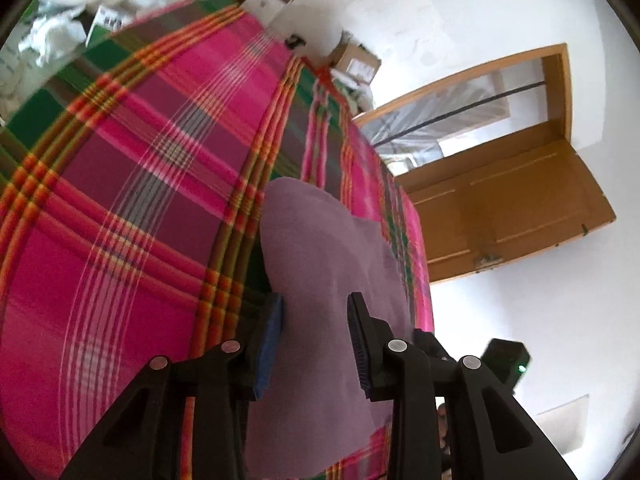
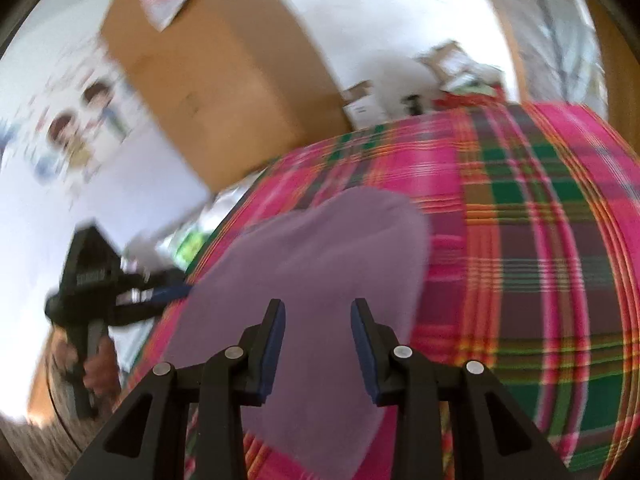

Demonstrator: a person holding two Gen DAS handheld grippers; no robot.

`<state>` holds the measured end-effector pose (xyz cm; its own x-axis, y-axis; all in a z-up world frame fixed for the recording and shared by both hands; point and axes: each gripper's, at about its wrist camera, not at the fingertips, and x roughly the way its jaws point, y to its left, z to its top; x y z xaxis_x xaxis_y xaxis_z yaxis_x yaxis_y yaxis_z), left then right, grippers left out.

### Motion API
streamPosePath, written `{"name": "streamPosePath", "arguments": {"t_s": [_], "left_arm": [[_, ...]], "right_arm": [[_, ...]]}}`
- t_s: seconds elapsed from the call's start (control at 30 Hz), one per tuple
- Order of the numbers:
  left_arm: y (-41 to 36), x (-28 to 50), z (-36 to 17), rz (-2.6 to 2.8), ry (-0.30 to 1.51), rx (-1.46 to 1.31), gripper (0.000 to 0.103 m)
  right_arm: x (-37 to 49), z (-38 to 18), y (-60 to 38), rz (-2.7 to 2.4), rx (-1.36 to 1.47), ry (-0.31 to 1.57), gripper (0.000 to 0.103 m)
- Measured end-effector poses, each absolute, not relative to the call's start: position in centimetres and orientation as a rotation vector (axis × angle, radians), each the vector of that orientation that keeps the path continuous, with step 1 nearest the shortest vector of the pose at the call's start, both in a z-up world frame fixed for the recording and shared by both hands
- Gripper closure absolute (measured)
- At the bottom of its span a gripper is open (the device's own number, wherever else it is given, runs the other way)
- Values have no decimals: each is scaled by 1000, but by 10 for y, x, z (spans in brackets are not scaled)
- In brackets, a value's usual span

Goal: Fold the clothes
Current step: 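Fold the held end over the bundle with both grippers and lay it down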

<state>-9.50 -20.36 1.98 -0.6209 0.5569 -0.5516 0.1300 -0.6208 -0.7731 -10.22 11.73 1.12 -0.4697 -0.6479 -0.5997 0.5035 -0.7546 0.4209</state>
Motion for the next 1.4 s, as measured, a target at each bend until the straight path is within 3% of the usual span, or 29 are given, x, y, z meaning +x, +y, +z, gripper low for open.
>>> {"name": "streamPosePath", "arguments": {"t_s": [0.37, 1.0, 1.27, 1.4], "left_arm": [[-172, -71, 42, 2368, -967, -1152, 70], [-155, -34, 4, 2375, -863, -1297, 70], [-141, -23, 0, 2398, -821, -1354, 70], [-128, -18, 0, 2492, -733, -1397, 70]], "right_arm": [[-72, -8, 95, -2222, 1059, -70, 68], [-19, -20, 119, -2298, 1134, -29, 70], [6, -18, 104, -2342, 1179, 70, 70], [15, -17, 91, -2361, 1190, 102, 64]]}}
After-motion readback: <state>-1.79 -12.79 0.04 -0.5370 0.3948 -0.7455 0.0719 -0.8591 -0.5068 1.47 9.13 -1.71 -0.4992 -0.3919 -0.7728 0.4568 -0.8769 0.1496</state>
